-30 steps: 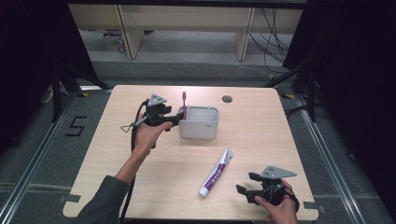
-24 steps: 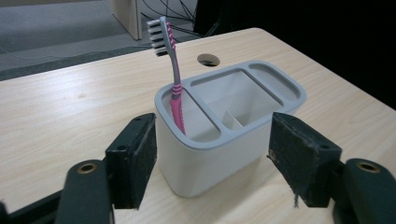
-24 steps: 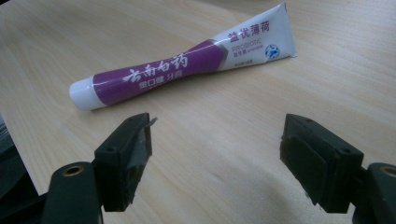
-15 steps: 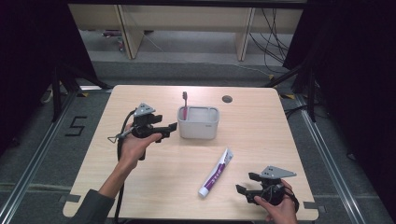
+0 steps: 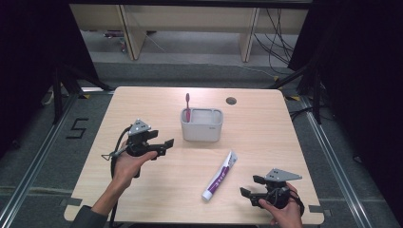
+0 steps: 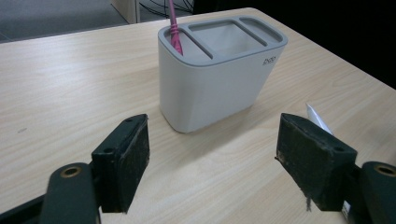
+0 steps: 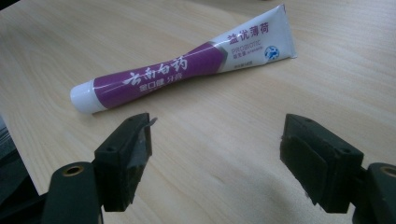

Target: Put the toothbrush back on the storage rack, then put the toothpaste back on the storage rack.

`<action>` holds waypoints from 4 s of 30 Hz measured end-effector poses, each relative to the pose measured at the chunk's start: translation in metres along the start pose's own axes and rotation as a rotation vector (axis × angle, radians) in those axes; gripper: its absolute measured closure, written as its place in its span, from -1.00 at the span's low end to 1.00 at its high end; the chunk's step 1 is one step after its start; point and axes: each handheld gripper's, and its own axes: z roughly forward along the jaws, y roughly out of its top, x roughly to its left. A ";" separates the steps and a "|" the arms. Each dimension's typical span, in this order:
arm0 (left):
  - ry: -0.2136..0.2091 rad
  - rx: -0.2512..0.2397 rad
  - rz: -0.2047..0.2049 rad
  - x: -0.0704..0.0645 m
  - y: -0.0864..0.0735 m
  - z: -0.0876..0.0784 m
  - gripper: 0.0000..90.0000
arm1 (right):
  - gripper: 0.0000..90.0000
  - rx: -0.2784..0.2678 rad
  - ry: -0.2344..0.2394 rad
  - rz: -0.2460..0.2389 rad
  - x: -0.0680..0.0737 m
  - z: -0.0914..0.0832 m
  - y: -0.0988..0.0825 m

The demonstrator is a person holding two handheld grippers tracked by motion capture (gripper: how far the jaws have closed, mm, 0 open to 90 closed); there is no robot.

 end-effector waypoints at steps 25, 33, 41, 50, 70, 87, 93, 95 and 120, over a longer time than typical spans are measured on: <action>-0.011 0.059 0.001 0.007 -0.070 -0.028 -0.60 | -0.42 -0.012 0.003 -0.006 0.001 -0.001 0.002; -0.014 0.095 0.027 0.004 -0.085 -0.031 -0.60 | -0.42 -0.007 -0.001 -0.008 0.000 0.000 0.003; -0.019 0.133 0.056 -0.004 -0.099 -0.032 -0.60 | -0.42 -0.022 0.006 -0.008 -0.001 0.001 0.004; -0.026 0.174 0.093 -0.010 -0.113 -0.039 -0.59 | -0.42 -0.014 0.013 0.013 0.001 0.001 0.005; -0.020 0.193 0.100 -0.016 -0.127 -0.049 -0.58 | -0.23 -0.025 0.083 -0.026 0.015 0.010 0.014; -0.016 0.173 0.085 -0.015 -0.129 -0.049 -0.56 | 0.87 0.002 0.171 -0.147 0.052 0.036 0.038; -0.016 0.195 0.113 -0.014 -0.128 -0.051 -0.56 | 0.96 0.036 0.184 -0.159 0.066 0.053 0.046; -0.012 0.194 0.111 -0.014 -0.128 -0.051 -0.56 | 0.97 0.048 0.184 -0.180 0.067 0.059 0.048; -0.018 0.198 0.114 -0.015 -0.128 -0.051 -0.55 | 1.00 0.206 0.229 -0.231 0.079 0.083 0.044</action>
